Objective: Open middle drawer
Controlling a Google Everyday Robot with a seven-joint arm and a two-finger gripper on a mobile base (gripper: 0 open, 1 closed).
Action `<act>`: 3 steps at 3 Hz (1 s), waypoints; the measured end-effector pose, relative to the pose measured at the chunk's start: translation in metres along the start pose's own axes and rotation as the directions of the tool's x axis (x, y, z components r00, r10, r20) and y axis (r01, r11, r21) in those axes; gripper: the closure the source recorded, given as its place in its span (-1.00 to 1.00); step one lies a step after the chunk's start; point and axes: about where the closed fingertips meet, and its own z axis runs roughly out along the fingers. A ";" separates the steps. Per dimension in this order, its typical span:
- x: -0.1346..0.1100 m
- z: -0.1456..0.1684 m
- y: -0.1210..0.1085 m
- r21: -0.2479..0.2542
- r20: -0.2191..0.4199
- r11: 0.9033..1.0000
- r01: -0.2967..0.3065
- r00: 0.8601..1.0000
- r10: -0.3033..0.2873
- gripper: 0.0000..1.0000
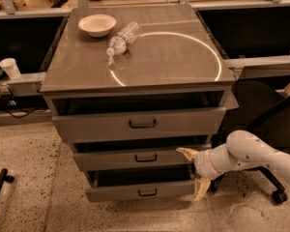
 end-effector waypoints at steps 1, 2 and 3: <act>0.018 0.019 0.000 -0.004 0.010 1.000 -0.001 1.000 0.001 -1.00; 0.038 0.031 -0.004 0.036 -0.015 0.999 -0.006 1.000 0.006 -1.00; 0.060 0.035 -0.015 0.095 -0.071 0.995 -0.012 0.997 0.018 -1.00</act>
Offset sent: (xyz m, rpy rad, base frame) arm 0.0346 -0.0220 -0.0666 -0.0188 -0.0739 -0.0778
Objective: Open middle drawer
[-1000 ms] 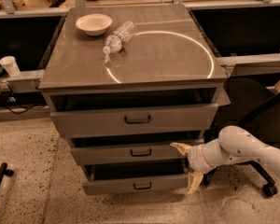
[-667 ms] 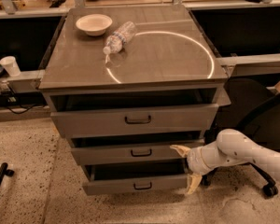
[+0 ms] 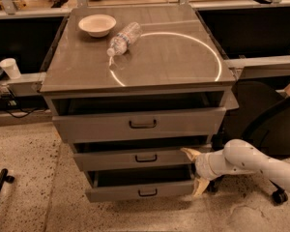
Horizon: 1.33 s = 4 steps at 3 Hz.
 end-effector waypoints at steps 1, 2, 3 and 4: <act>0.023 0.006 -0.020 0.043 -0.075 0.999 -0.009 0.997 0.012 -1.00; 0.045 0.017 -0.031 0.011 -0.131 0.999 -0.038 0.991 0.040 -1.00; 0.060 0.023 -0.036 -0.015 -0.161 0.998 -0.065 0.985 0.061 -0.96; 0.066 0.020 -0.035 -0.025 -0.181 0.996 -0.083 0.980 0.077 -0.48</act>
Offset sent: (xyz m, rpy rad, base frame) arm 0.0696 -0.0384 -0.0422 -0.1870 0.0386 -0.1119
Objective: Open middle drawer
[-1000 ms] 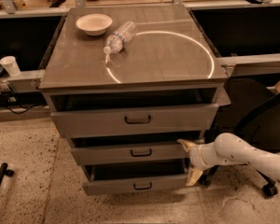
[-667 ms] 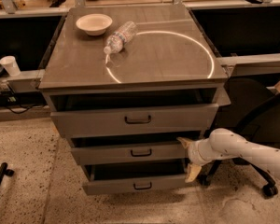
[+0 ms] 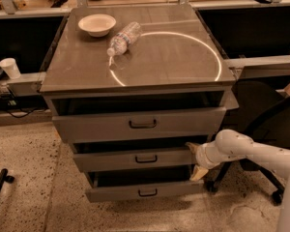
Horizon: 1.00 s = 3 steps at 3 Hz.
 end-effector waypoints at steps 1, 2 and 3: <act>0.000 -0.004 0.004 -0.003 -0.012 1.000 -0.002 1.000 0.002 -0.20; -0.003 -0.011 0.002 -0.003 -0.012 1.000 -0.002 1.000 0.002 0.14; -0.006 -0.019 -0.001 -0.003 -0.012 1.000 -0.001 1.000 0.001 0.22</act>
Offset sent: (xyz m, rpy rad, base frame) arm -0.0260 0.0058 0.0244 -0.0415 -0.0299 0.0273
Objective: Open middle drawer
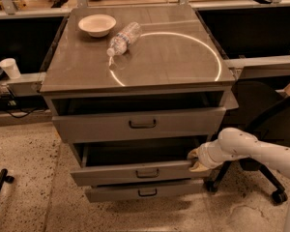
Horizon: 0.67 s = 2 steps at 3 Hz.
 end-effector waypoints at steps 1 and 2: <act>0.000 0.000 0.000 0.000 0.000 1.000 0.000 1.000 0.000 -0.32; 0.000 0.000 0.000 0.000 0.000 1.000 0.000 1.000 0.000 -0.78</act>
Offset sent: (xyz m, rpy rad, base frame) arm 0.0000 0.0000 0.0001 0.0000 0.0000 0.0000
